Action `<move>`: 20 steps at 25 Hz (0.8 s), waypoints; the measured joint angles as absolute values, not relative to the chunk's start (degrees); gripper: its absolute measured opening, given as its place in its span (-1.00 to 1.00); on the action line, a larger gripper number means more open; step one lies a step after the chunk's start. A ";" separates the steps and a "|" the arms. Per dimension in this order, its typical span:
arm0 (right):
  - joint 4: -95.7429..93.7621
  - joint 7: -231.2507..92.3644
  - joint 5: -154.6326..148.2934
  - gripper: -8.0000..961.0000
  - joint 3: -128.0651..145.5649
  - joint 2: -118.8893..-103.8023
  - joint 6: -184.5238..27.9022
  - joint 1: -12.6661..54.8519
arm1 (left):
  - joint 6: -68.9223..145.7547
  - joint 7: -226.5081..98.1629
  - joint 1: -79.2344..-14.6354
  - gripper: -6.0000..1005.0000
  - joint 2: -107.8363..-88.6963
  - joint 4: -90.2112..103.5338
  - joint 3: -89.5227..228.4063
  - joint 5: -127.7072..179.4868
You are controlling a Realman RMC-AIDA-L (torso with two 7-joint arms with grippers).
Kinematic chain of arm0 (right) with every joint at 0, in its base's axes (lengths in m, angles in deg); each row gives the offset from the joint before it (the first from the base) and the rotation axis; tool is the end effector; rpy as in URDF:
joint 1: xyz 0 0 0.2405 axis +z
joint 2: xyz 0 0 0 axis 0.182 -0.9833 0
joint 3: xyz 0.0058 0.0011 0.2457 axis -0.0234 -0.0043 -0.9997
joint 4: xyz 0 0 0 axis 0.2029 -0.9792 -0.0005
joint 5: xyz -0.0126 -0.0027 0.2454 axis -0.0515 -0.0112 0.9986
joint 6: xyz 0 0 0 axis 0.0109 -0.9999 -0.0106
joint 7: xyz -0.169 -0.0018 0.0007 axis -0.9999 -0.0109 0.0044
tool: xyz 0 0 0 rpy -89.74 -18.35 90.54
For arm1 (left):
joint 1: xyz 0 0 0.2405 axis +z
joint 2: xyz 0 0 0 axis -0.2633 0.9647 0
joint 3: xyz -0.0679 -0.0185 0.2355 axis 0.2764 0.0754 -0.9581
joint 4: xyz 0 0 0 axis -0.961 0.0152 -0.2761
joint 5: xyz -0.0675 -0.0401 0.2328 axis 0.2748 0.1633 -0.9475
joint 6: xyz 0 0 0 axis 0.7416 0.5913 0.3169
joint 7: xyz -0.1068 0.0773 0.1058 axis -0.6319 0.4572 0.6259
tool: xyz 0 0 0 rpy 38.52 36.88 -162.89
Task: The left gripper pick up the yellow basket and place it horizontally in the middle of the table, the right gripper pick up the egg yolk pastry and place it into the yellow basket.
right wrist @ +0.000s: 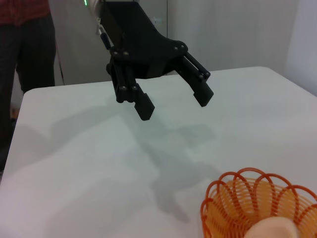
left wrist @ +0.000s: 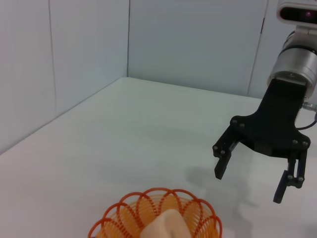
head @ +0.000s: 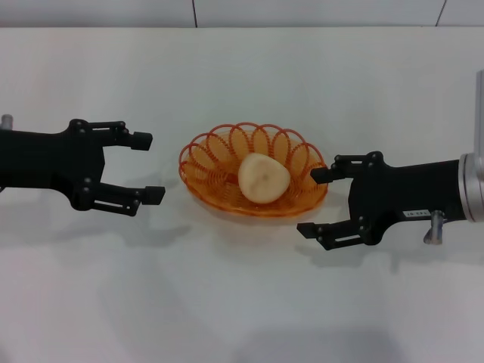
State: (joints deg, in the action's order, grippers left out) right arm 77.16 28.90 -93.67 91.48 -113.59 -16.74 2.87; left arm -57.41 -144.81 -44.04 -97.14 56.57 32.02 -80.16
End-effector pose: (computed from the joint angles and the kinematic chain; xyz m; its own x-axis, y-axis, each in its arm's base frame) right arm 0.1602 0.3396 -0.0395 0.9701 -0.0998 -0.2214 -0.1523 -0.9601 -0.2347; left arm -0.2546 0.3494 0.0523 0.9168 0.1947 0.3487 0.2480 -0.9619 -0.1149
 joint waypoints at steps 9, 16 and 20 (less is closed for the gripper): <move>77.26 28.99 -94.47 0.69 90.79 -113.59 -16.00 2.29 | -57.41 -144.80 -43.27 0.77 -96.64 56.58 32.03 -80.16; 77.31 29.00 -94.47 0.68 90.10 -113.59 -15.08 2.17 | -57.41 -144.80 -43.21 0.77 -96.62 56.58 32.03 -80.16; 77.34 28.99 -94.47 0.68 90.08 -113.59 -15.05 2.17 | -57.41 -144.84 -43.21 0.77 -96.63 56.58 32.03 -80.15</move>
